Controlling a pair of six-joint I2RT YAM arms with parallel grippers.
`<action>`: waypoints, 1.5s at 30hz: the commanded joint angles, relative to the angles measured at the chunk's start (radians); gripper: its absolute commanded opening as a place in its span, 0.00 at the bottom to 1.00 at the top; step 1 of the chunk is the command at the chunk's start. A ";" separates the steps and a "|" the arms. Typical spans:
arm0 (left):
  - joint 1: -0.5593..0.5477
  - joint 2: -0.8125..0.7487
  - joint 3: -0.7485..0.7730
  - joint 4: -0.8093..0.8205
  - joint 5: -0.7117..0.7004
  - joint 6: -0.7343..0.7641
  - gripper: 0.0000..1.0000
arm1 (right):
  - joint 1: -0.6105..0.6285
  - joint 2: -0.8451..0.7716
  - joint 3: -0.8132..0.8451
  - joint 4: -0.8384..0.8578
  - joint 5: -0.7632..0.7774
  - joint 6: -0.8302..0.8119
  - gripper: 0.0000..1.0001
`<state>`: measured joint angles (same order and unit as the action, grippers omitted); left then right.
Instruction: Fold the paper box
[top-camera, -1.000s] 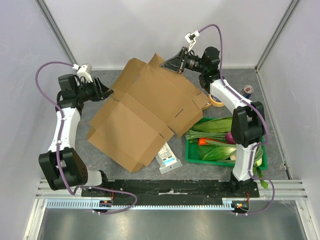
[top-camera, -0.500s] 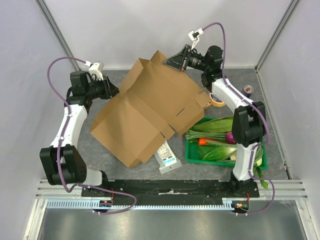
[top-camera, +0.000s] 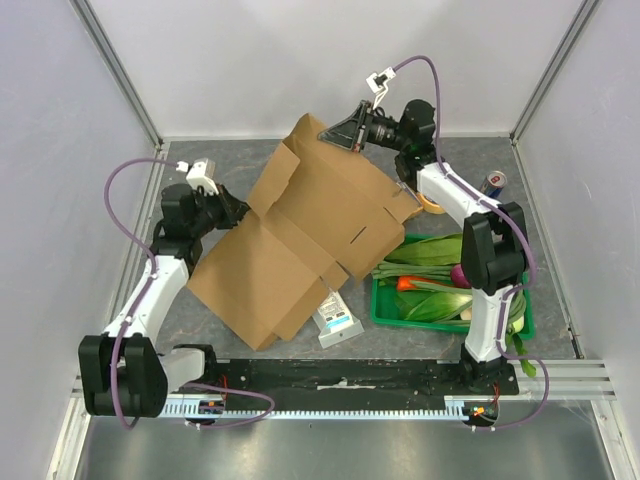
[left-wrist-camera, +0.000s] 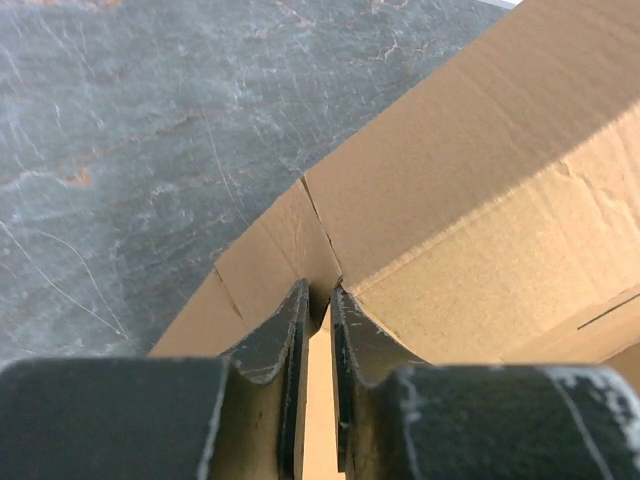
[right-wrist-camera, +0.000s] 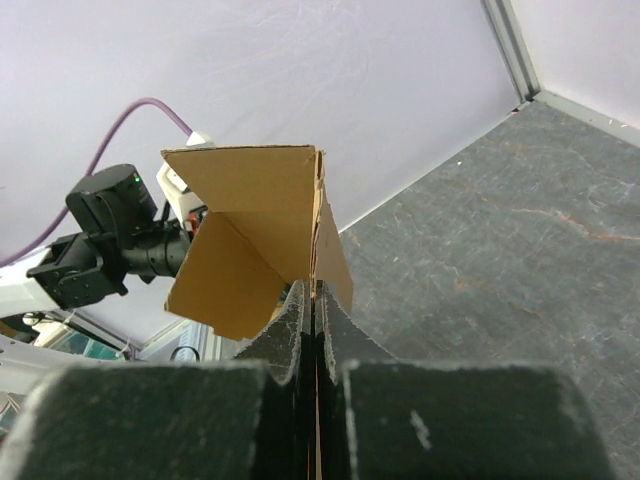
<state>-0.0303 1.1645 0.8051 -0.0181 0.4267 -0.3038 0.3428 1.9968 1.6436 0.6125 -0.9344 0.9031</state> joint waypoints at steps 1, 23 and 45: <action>-0.033 0.014 -0.078 0.178 0.032 -0.173 0.19 | 0.064 -0.043 0.009 0.076 0.055 -0.041 0.00; -0.028 -0.265 0.009 -0.195 -0.108 -0.129 0.51 | 0.102 -0.133 0.119 -0.568 0.140 -0.650 0.00; -0.028 -0.104 0.376 -0.164 0.042 -0.292 0.57 | 0.323 -0.041 0.305 -0.628 0.451 -1.101 0.00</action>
<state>-0.0566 1.0576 1.1362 -0.2382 0.4507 -0.4755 0.6220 1.9240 1.9011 -0.0826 -0.5766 -0.0246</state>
